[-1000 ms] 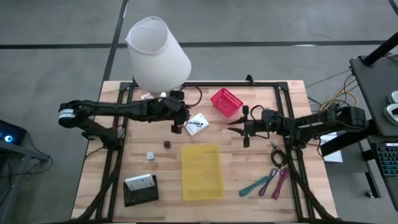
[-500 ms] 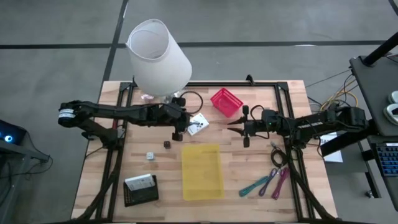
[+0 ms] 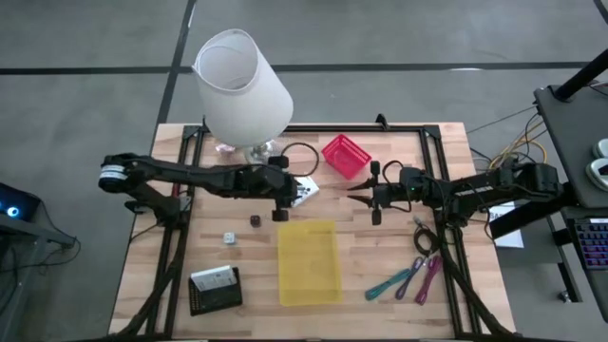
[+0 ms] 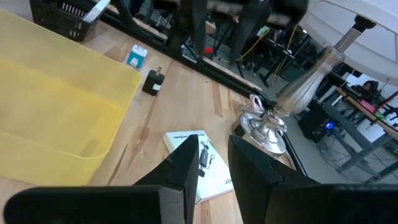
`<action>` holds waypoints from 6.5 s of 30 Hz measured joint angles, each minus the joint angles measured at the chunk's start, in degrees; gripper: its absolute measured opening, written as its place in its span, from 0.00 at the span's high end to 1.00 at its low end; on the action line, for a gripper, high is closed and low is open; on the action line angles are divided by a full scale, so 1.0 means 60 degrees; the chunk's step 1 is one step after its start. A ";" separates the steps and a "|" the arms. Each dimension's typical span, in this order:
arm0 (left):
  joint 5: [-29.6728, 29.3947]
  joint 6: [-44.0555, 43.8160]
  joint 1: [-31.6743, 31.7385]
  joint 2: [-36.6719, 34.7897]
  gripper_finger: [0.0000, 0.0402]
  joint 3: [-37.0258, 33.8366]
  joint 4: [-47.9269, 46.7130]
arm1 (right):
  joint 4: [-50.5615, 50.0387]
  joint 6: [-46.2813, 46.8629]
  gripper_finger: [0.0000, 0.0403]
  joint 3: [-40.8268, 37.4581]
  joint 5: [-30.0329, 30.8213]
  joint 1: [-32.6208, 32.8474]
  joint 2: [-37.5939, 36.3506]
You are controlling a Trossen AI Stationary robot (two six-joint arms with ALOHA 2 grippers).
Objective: Pick and place items into bin
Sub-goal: Put the card reader box into the black bin
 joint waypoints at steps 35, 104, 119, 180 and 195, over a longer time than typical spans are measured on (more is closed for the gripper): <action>0.0218 -0.3235 0.0355 0.1959 0.64 0.1055 -0.0439 | -0.0004 0.0073 0.81 0.0000 -0.0007 0.0004 0.0000; 0.0735 -0.6634 0.0885 0.3881 0.64 0.0657 0.0789 | 0.0009 0.0075 0.81 0.0004 -0.0007 0.0000 -0.0004; 0.0761 -0.5978 0.0900 0.4412 0.64 0.0781 0.1223 | 0.0000 0.0073 0.81 0.0004 -0.0007 0.0004 -0.0004; 0.1199 -0.1645 0.0878 0.3414 1.00 0.1040 0.1036 | -0.0015 0.0178 0.81 0.0004 -0.0004 0.0004 -0.0004; 0.1366 0.1487 0.0829 0.3093 1.00 0.1058 -0.0140 | 0.0089 0.0217 0.81 0.0004 0.0004 0.0004 -0.0025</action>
